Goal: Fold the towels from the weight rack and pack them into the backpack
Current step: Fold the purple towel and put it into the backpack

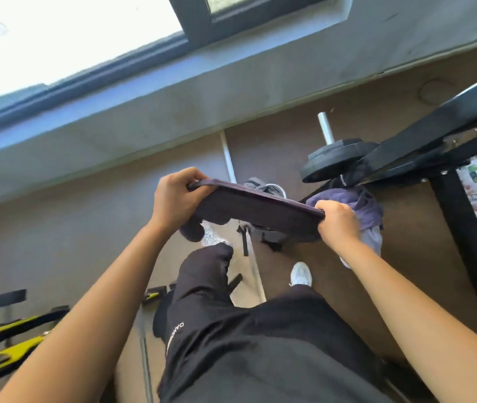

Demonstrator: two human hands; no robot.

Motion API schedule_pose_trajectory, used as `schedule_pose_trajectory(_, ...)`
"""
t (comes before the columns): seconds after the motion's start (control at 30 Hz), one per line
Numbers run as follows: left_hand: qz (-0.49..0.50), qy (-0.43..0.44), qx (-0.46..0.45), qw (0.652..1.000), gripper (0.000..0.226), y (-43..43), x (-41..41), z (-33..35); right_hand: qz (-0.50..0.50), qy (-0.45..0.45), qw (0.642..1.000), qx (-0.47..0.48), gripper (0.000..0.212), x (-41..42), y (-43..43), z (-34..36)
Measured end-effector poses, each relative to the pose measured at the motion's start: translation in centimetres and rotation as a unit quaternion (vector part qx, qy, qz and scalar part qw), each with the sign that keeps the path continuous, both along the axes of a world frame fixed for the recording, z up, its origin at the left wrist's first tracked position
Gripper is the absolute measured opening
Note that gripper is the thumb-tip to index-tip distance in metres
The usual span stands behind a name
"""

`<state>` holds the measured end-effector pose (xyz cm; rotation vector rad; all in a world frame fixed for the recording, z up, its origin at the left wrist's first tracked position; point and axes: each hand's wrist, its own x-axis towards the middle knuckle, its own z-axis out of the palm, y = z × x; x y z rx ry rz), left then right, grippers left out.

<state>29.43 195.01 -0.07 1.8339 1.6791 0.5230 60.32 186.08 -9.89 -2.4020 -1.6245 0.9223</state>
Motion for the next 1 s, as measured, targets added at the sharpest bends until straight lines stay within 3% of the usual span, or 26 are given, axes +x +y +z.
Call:
schedule_pose_trajectory(0.1, 0.014, 0.030, -0.006, 0.999, 0.024, 3.5, -1.9, -2.0, -0.071, -0.009, 0.997, -0.033, 0.023, -0.3, 0.4, -1.9)
schedule_pose_trajectory(0.2, -0.014, 0.094, -0.087, 0.992, 0.032, 7.2, -3.2, -6.6, -0.173, 0.075, 0.981, -0.053, 0.024, -1.7, 1.0, -3.9)
schedule_pose_trajectory(0.33, -0.141, 0.127, -0.210, 0.959, 0.039, 11.4, -6.9, -14.4, -0.422, 0.118, 0.899, -0.001, 0.024, -4.7, 1.0, -5.0)
schedule_pose_trajectory(0.43, -0.258, 0.164, -0.275, 0.911, 0.044, 14.2, -10.6, -19.7, -0.487, 0.097, 0.868, 0.025, 0.024, -7.5, 0.6, -5.4)
schedule_pose_trajectory(0.5, -0.270, 0.201, -0.275, 0.900, 0.045, 15.9, -12.6, -22.8, -0.534, 0.095, 0.840, 0.017, 0.020, -9.3, 0.5, -6.0)
schedule_pose_trajectory(0.57, -0.244, 0.226, -0.247, 0.910, 0.035, 17.3, -14.2, -25.8, -0.587, 0.111, 0.801, 0.017, 0.029, -10.3, 0.2, -7.9)
schedule_pose_trajectory(0.67, -0.057, 0.168, -0.206, 0.962, 0.031, 18.2, -15.2, -29.4, -0.645, 0.152, 0.749, -0.014, 0.015, -11.9, -0.6, -11.9)
schedule_pose_trajectory(0.7, -0.014, 0.139, -0.214, 0.967, 0.036, 18.0, -14.9, -30.6, -0.651, 0.169, 0.739, -0.041, 0.027, -12.9, -1.2, -13.6)
schedule_pose_trajectory(0.73, -0.002, 0.114, -0.242, 0.964, 0.040, 17.7, -14.3, -31.8, -0.647, 0.184, 0.737, -0.064, 0.048, -13.9, -1.8, -15.4)
schedule_pose_trajectory(0.8, -0.015, 0.040, -0.329, 0.943, 0.035, 16.6, -12.8, -34.1, -0.620, 0.198, 0.756, -0.076, 0.067, -15.7, -2.8, -19.1)
schedule_pose_trajectory(0.9, -0.029, -0.086, -0.420, 0.903, 0.030, 14.6, -11.0, -36.7, -0.559, 0.206, 0.801, -0.055, 0.061, -18.2, -3.2, -22.7)
schedule_pose_trajectory(1.0, -0.074, -0.227, -0.464, 0.853, 0.030, 11.8, -9.8, -37.7, -0.476, 0.247, 0.844, 0.038, 0.047, -20.4, -4.2, -25.0)
